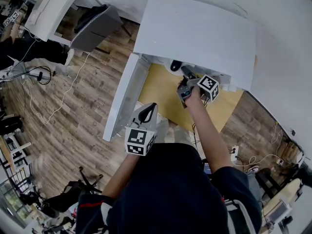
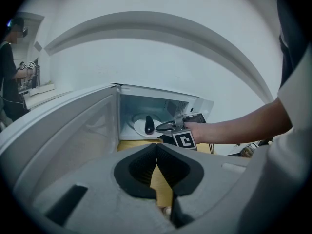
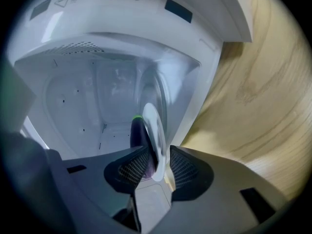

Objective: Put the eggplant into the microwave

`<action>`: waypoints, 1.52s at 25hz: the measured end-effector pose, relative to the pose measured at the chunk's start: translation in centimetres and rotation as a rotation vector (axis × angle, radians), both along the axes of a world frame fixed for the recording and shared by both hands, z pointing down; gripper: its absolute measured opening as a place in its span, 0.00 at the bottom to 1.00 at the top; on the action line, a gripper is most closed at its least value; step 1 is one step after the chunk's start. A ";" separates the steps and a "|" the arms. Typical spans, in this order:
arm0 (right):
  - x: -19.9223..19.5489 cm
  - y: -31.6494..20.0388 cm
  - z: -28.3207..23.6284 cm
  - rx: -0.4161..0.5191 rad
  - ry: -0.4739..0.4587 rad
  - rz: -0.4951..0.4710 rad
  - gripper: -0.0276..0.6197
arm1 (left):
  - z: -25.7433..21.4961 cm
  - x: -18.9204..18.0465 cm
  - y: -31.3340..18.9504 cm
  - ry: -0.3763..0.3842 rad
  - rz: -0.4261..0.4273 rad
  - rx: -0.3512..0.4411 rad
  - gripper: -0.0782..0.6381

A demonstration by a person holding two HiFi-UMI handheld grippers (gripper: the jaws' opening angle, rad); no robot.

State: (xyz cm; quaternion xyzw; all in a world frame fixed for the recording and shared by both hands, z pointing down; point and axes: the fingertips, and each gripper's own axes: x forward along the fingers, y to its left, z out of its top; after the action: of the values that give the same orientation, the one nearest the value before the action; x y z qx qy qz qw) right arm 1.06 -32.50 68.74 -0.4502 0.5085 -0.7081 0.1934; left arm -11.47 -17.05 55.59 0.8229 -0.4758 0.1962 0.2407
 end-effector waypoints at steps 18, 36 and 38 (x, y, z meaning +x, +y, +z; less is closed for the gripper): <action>0.0 4.3 -2.1 0.089 0.170 -0.176 0.14 | -0.7 -0.7 -0.8 0.010 -0.034 0.031 0.13; -3.9 4.5 -0.9 0.130 0.280 -0.418 0.06 | -0.2 -3.0 -1.5 -0.020 -0.075 0.026 0.13; -4.3 4.3 -0.6 0.128 0.286 -0.434 0.06 | 0.0 -3.1 -1.5 -0.021 -0.076 0.023 0.13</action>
State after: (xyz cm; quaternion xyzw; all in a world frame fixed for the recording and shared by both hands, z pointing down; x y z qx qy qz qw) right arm -3.21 -28.17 68.18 -0.4129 0.6591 -0.6285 -0.0084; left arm -14.53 -18.54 55.55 0.8049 -0.5114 0.1901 0.2335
